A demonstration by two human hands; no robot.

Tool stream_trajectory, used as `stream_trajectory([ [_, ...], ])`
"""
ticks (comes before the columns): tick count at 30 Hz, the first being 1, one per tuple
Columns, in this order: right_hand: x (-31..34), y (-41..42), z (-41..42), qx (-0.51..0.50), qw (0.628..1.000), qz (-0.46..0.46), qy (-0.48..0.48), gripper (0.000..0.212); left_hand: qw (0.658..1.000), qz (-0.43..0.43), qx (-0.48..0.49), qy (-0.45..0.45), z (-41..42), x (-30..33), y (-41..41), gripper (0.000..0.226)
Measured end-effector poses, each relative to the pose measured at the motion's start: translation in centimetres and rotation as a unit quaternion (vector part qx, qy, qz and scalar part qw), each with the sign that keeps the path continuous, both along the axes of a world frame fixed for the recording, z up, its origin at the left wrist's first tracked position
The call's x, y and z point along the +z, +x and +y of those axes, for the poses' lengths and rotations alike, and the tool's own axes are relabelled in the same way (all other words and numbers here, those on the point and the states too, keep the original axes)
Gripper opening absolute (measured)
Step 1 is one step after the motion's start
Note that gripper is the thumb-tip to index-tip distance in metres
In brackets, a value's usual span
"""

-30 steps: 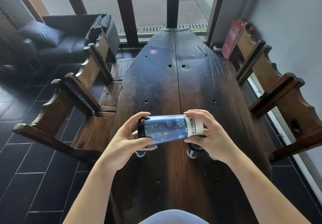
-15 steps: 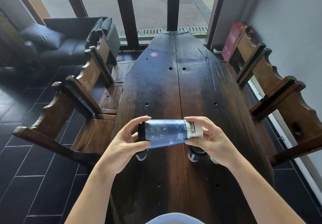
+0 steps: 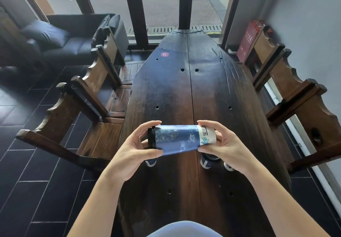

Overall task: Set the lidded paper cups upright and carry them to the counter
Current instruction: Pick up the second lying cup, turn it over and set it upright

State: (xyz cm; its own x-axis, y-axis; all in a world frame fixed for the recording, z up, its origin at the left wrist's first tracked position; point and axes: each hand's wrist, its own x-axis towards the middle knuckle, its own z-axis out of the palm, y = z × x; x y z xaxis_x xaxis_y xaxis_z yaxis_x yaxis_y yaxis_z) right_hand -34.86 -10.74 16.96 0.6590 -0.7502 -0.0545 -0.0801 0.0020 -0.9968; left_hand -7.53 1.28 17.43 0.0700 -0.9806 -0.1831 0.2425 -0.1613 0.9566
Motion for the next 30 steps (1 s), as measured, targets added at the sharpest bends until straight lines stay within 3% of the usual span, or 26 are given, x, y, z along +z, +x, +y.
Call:
stream_trajectory([
  [5,-0.01,0.14,0.19,-0.027,0.999,-0.007,0.021,0.064,0.999,0.034,0.001,0.026,0.02,-0.03,0.02,0.085],
  [10,-0.26,-0.11,-0.21,-0.013,0.999,0.051,0.002,0.065,1.000,0.027,0.013,0.001,-0.02,-0.25,0.14,0.080],
  [13,-0.05,-0.10,0.03,-0.017,1.000,0.022,0.008,0.076,0.999,0.028,0.018,0.012,-0.16,-0.32,0.11,0.077],
  [18,-0.32,0.06,-0.03,-0.021,1.000,0.010,0.015,0.061,1.000,0.021,0.003,0.007,-0.18,-0.40,0.20,0.085],
  [24,-0.30,-0.15,0.06,-0.029,0.999,-0.001,0.019,0.073,1.000,0.014,0.022,0.009,-0.48,-0.37,0.24,0.075],
  [30,-0.43,-0.55,0.20,-0.036,0.999,-0.009,0.031,0.061,1.000,0.002,-0.003,0.019,-0.24,-0.95,0.31,0.075],
])
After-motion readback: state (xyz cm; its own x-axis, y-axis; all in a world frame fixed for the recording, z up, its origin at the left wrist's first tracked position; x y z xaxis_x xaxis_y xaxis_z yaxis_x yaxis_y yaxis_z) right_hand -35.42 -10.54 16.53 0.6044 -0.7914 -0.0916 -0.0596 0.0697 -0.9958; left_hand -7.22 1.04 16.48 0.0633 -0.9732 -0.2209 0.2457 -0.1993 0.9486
